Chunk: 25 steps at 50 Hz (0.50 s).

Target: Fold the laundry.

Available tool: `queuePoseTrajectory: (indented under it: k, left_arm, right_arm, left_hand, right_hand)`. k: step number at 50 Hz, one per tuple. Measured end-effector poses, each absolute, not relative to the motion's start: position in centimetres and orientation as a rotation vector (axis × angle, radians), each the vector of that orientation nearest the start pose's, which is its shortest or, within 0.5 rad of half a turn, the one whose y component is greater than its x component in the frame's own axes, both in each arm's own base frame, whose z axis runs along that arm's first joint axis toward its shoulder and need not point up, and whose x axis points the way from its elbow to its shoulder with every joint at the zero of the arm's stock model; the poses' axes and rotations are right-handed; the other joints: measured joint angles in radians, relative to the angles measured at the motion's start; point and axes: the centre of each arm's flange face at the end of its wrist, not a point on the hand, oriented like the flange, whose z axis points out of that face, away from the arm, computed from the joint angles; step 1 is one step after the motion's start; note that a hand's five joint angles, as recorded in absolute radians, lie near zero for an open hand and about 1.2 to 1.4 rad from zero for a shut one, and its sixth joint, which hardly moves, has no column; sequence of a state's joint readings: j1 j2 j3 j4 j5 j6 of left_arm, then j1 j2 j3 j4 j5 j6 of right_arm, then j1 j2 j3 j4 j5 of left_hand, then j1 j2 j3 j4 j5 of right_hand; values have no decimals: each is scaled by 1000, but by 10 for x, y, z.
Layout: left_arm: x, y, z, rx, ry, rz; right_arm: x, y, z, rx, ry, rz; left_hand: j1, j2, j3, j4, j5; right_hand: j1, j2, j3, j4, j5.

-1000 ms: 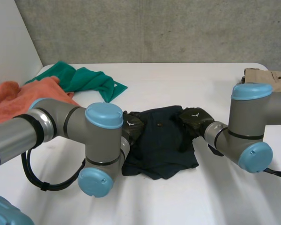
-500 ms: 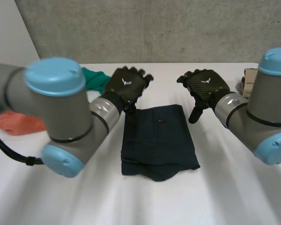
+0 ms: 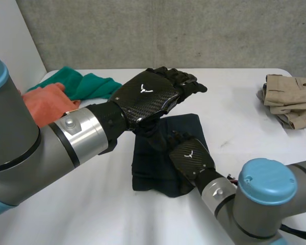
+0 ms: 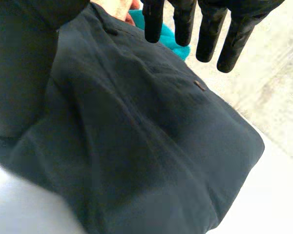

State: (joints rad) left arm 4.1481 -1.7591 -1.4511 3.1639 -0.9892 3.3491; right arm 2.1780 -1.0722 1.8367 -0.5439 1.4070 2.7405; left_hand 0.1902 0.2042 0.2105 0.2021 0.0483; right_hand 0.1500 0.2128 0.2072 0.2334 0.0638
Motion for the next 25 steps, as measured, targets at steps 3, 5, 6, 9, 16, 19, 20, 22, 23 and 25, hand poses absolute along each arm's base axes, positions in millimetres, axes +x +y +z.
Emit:
queuePoseTrajectory:
  k: [3,5,6,9,16,19,20,22,23,25]
  left_arm:
    - [-331,-184,287,-1166,-1495,1613]
    - [-331,-184,286,-1165,-1498,1612]
    - [-331,-184,286,-1164,-1498,1612]
    - [-331,-185,285,-1163,-1500,1612]
    - [-331,-185,285,-1161,-1503,1611]
    - [-331,-185,285,-1161,-1503,1611]
    - [-331,-185,285,-1161,-1504,1611]
    - [-331,-185,284,-1161,-1504,1610]
    - [-331,-185,284,-1161,-1504,1610]
    - [-331,-186,284,-1161,-1505,1610]
  right_arm:
    - [320,-205,111,-1219,1894,-1835]
    - [325,-215,110,-1210,1882,-1875]
    - [326,-217,109,-1209,1881,-1879]
    - [329,-223,107,-1204,1878,-1895]
    - [340,-242,100,-1188,1869,-1922]
    - [343,-246,100,-1182,1862,-1929]
    - [345,-250,100,-1177,1851,-1937]
    - [347,-252,101,-1173,1843,-1944]
    - [348,-253,102,-1172,1841,-1945]
    - [349,-255,102,-1170,1836,-1948]
  left_hand:
    - [0,0,0,0,0]
    - [0,0,0,0,0]
    - [0,0,0,0,0]
    - [0,0,0,0,0]
    - [0,0,0,0,0]
    - [0,0,0,0,0]
    - [0,0,0,0,0]
    - [0,0,0,0,0]
    - [0,0,0,0,0]
    - [0,0,0,0,0]
  right_hand:
    - [0,0,0,0,0]
    - [4,0,1,0,0]
    - [6,0,2,0,0]
    - [6,0,2,0,0]
    - [202,184,197,169,84]
    - [302,314,321,295,91]
    - [366,422,424,397,90]
    - [373,438,437,410,90]
    - [385,455,458,430,90]
    - [393,459,462,434,90]
